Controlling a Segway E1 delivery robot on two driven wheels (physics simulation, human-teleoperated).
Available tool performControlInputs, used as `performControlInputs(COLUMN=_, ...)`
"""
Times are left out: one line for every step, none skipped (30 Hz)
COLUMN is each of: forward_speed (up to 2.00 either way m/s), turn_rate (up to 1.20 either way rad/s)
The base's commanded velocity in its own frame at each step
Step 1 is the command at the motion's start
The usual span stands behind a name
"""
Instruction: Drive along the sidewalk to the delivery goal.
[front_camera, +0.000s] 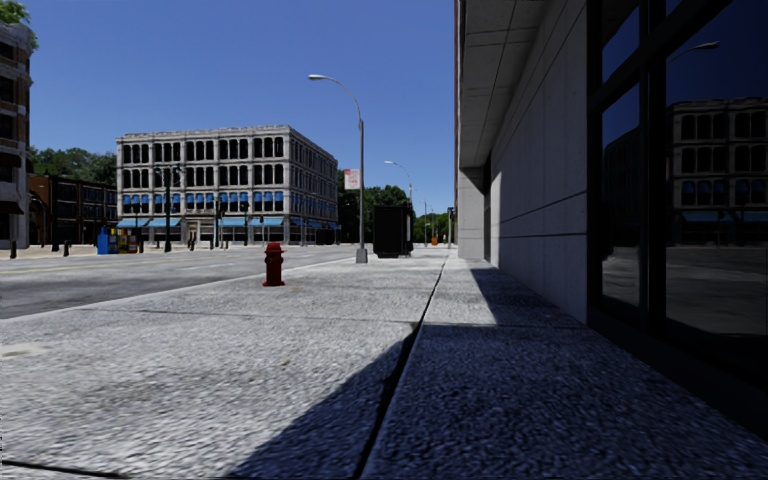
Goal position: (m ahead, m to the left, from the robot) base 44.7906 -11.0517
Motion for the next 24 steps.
performControlInputs(forward_speed=2.0, turn_rate=0.0)
performControlInputs(forward_speed=2.0, turn_rate=0.0)
performControlInputs(forward_speed=2.0, turn_rate=0.0)
performControlInputs(forward_speed=2.0, turn_rate=0.0)
performControlInputs(forward_speed=2.0, turn_rate=0.0)
performControlInputs(forward_speed=2.0, turn_rate=0.0)
performControlInputs(forward_speed=2.0, turn_rate=0.0)
performControlInputs(forward_speed=2.0, turn_rate=0.0)
performControlInputs(forward_speed=2.0, turn_rate=0.0)
performControlInputs(forward_speed=2.0, turn_rate=0.0)
performControlInputs(forward_speed=2.0, turn_rate=0.0)
performControlInputs(forward_speed=2.0, turn_rate=0.0)
performControlInputs(forward_speed=2.0, turn_rate=0.0)
performControlInputs(forward_speed=2.0, turn_rate=0.0)
performControlInputs(forward_speed=2.0, turn_rate=0.0)
performControlInputs(forward_speed=2.0, turn_rate=0.0)
performControlInputs(forward_speed=2.0, turn_rate=0.0)
performControlInputs(forward_speed=2.0, turn_rate=0.0)
performControlInputs(forward_speed=2.0, turn_rate=0.0)
performControlInputs(forward_speed=2.0, turn_rate=0.0)
performControlInputs(forward_speed=2.0, turn_rate=0.0)
performControlInputs(forward_speed=2.0, turn_rate=0.0)
performControlInputs(forward_speed=2.0, turn_rate=0.0)
performControlInputs(forward_speed=2.0, turn_rate=0.0)
